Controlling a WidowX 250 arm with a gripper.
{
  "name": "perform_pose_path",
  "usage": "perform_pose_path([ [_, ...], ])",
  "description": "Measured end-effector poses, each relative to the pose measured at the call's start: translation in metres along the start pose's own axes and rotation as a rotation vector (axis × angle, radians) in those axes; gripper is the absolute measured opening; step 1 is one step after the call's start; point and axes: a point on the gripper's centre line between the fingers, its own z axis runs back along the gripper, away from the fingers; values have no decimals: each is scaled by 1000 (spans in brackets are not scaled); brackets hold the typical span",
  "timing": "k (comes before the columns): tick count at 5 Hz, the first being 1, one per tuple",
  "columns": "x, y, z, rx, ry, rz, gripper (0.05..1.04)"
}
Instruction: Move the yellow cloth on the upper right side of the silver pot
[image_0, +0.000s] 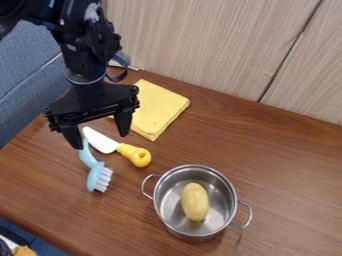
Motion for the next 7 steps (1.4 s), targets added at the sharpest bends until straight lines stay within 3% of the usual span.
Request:
perform_pose_path([
  [1, -2, 1, -4, 13, 17, -2, 999],
  [3, 39, -23, -17, 41, 35, -12, 999],
  [5, 87, -52, -35, 27, 76, -33, 999],
  [7, 107, -63, -87, 48, 126, -48, 999],
])
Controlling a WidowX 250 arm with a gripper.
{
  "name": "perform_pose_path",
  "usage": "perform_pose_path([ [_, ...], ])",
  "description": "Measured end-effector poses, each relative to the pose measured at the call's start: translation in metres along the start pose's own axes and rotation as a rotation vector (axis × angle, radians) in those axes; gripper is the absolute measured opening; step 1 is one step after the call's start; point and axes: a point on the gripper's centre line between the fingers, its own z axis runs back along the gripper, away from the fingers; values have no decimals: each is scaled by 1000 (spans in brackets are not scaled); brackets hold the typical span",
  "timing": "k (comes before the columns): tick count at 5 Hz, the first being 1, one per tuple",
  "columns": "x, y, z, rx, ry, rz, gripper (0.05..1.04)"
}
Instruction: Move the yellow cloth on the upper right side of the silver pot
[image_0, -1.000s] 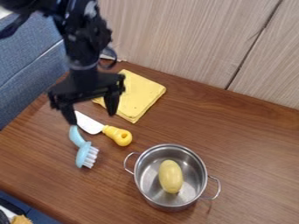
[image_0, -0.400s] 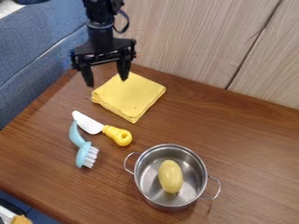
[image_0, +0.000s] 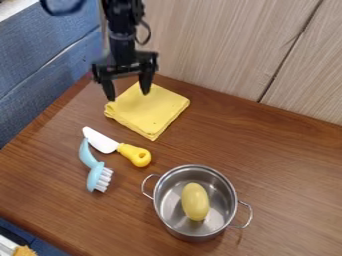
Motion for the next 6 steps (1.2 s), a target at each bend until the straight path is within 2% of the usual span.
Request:
perform_pose_path([
  [1, 4, -2, -10, 3, -34, -20, 999],
  [2, -5, -15, -18, -13, -42, -59, 999],
  [4, -24, -34, -20, -34, -18, -129, 999],
  [6, -85, -80, -12, -91, 25, -297, 999],
])
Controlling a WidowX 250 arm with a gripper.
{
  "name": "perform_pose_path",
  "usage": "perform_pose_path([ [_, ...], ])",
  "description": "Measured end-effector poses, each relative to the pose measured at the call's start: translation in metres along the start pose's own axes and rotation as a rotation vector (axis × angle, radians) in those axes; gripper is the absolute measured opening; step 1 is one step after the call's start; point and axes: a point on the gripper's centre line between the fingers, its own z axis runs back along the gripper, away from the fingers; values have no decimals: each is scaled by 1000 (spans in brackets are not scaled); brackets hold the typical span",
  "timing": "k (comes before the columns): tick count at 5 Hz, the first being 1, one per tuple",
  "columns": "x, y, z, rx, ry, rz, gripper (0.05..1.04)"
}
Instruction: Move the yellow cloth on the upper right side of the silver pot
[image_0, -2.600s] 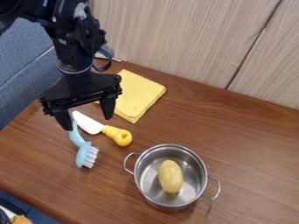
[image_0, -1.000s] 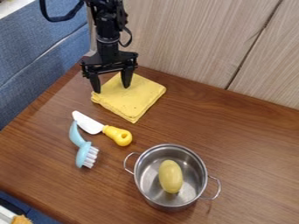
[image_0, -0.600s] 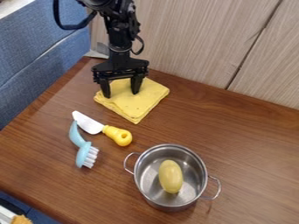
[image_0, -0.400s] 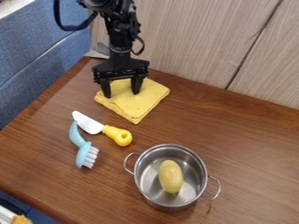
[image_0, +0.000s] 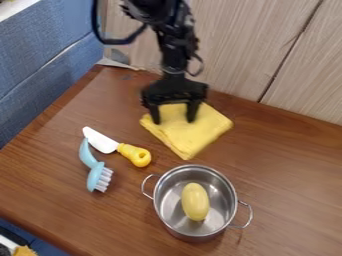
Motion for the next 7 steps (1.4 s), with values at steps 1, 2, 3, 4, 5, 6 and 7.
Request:
perform_pose_path([
  [1, -28, -32, 2, -38, 23, -114, 999],
  [2, -54, -56, 6, -58, 30, -228, 999],
  [3, -65, -59, 7, -57, 31, -263, 999],
  [4, -69, -56, 13, -62, 32, -269, 999],
  [5, -63, -59, 33, -91, -20, -263, 999],
  [6, -59, -60, 58, -123, -71, -263, 999],
  [7, -59, -57, 90, -170, -126, -272, 999],
])
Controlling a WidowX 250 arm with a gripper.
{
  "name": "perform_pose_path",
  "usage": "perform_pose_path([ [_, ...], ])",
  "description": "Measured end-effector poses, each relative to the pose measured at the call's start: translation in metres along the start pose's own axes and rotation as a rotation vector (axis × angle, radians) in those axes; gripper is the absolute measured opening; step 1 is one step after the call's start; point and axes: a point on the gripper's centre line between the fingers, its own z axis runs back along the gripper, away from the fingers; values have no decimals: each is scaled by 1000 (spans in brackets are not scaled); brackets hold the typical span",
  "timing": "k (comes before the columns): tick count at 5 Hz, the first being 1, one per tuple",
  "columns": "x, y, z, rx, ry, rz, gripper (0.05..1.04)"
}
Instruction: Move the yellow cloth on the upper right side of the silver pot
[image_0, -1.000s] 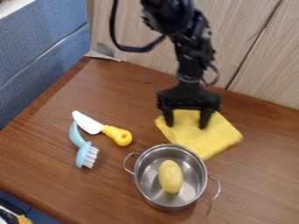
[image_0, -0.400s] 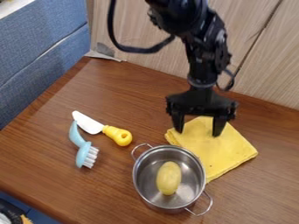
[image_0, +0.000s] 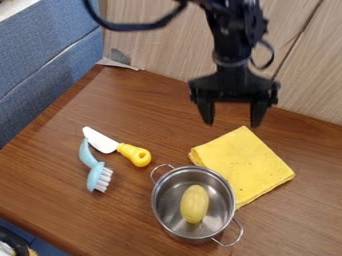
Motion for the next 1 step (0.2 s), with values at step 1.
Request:
perform_pose_path([
  [1, 2, 9, 17, -6, -25, -1, 999],
])
